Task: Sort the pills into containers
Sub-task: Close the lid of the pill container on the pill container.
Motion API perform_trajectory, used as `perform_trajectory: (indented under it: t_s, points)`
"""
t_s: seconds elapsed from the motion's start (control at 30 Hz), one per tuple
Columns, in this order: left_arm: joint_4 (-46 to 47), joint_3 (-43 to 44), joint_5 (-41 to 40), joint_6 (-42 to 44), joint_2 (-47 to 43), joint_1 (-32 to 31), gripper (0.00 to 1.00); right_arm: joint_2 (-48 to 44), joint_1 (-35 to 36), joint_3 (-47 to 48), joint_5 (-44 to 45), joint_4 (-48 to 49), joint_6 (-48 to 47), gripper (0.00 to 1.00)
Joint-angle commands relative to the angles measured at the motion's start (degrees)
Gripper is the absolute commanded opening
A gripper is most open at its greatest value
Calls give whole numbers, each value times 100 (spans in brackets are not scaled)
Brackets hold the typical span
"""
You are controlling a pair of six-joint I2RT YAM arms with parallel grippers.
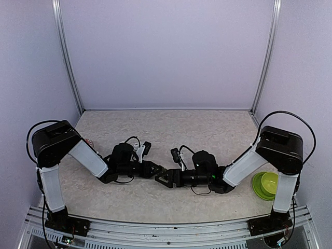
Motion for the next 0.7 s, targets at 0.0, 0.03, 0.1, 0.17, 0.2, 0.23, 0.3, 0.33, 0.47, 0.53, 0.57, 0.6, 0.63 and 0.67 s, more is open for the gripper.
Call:
perform_trajectory:
  t_s: [0.0, 0.03, 0.1, 0.17, 0.2, 0.23, 0.3, 0.33, 0.47, 0.53, 0.57, 0.6, 0.63, 0.67]
  points:
    - [-423, -5, -63, 77, 113, 44, 32, 161, 65, -252, 147, -344, 80, 82]
    - [-422, -5, -59, 76, 111, 44, 32, 153, 55, -272, 175, -341, 79, 82]
    - [-421, -13, -64, 80, 102, 44, 32, 117, 31, -314, 188, -302, 112, 82]
    - [-421, -14, -64, 75, 102, 44, 32, 65, 28, -297, 107, -226, 78, 82]
    - [-426, -7, -62, 80, 102, 44, 31, 27, 29, -235, 91, -304, 37, 82]
    - [-423, -5, -55, 80, 110, 44, 32, 0, 25, -180, 79, -381, -18, 82]
    - [-421, -5, -54, 79, 111, 44, 32, -117, 32, -101, 59, -461, -126, 82]
    - [-421, -9, -50, 79, 111, 44, 32, -194, 30, -68, 49, -478, -198, 82]
    - [-421, -7, -59, 80, 102, 44, 32, -588, 30, 121, 141, -890, -592, 83]
    - [-421, -10, -55, 77, 98, 44, 32, -790, 32, 259, 219, -1230, -864, 83]
    - [-421, -13, -52, 77, 89, 44, 32, -886, 28, 316, 280, -1407, -992, 83]
    - [-421, -14, -50, 79, 81, 48, 33, -992, 32, 366, 346, -1564, -1126, 83]
    - [-414, -21, -46, 80, 72, 52, 35, -1090, 41, 399, 415, -1718, -1236, 84]
    - [-408, -29, -48, 76, 63, 53, 37, -1188, 49, 427, 520, -1873, -1341, 84]
